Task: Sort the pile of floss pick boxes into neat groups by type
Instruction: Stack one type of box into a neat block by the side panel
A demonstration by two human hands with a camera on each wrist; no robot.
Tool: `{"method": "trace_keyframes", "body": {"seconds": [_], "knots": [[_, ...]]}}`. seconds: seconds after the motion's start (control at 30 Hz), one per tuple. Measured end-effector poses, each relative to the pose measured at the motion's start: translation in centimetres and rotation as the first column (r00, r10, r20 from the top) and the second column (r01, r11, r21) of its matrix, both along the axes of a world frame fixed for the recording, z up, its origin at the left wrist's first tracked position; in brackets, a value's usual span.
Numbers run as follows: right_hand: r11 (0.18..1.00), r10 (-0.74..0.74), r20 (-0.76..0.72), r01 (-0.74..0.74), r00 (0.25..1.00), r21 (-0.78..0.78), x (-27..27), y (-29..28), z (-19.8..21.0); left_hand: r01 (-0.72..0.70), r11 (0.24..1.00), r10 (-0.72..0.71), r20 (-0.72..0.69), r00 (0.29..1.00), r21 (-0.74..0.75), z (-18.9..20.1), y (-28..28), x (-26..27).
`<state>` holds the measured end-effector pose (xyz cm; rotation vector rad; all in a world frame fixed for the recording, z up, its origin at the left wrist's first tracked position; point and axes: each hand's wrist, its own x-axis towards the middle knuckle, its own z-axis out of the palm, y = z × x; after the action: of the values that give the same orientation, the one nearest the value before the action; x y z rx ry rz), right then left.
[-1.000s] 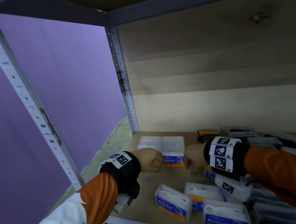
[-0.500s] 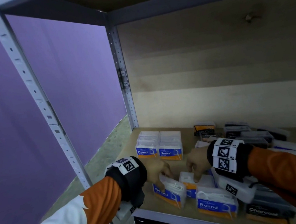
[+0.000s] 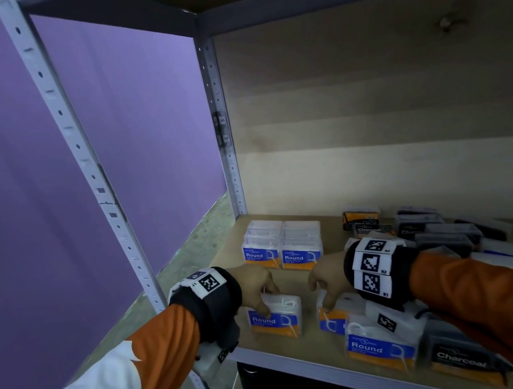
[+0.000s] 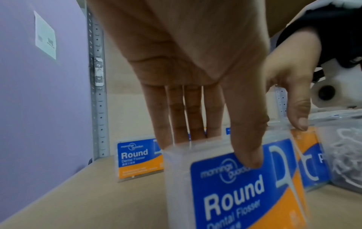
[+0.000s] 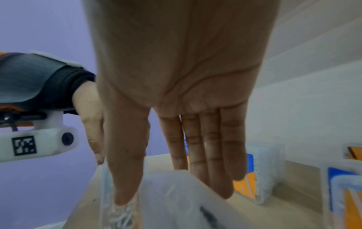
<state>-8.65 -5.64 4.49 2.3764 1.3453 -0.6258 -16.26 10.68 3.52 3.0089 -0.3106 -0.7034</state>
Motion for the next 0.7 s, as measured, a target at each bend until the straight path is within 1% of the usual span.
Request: {"method": "trace_keyframes", "body": {"seconds": [0.2,0.27,0.4,0.53,0.7], "knots": [[0.998,0.027,0.057,-0.024,0.998,-0.055,-0.4,1.0,-0.2,-0.077,0.997,0.076,0.015,0.997,0.031,0.3,1.2,-0.3],[0.999,0.020,0.073,-0.016,0.997,-0.050,-0.4,1.1,-0.1,-0.096,0.995,0.095,0.016,0.995,0.032,0.3,1.4,-0.3],[1.000,0.021,0.092,-0.023,0.995,0.019,0.1,1.0,1.0,-0.124,0.992,0.124,0.011,0.992,0.014,0.2,1.6,-0.2],[0.995,-0.012,0.080,0.004,0.997,0.104,0.9,0.7,2.2,-0.134,0.991,0.134,0.006,0.991,0.000,0.2,1.7,-0.2],[0.979,-0.062,0.071,0.047,0.996,0.200,1.4,0.3,2.4,-0.151,0.988,0.152,0.023,0.988,-0.031,-0.2,1.9,-0.2]]}}
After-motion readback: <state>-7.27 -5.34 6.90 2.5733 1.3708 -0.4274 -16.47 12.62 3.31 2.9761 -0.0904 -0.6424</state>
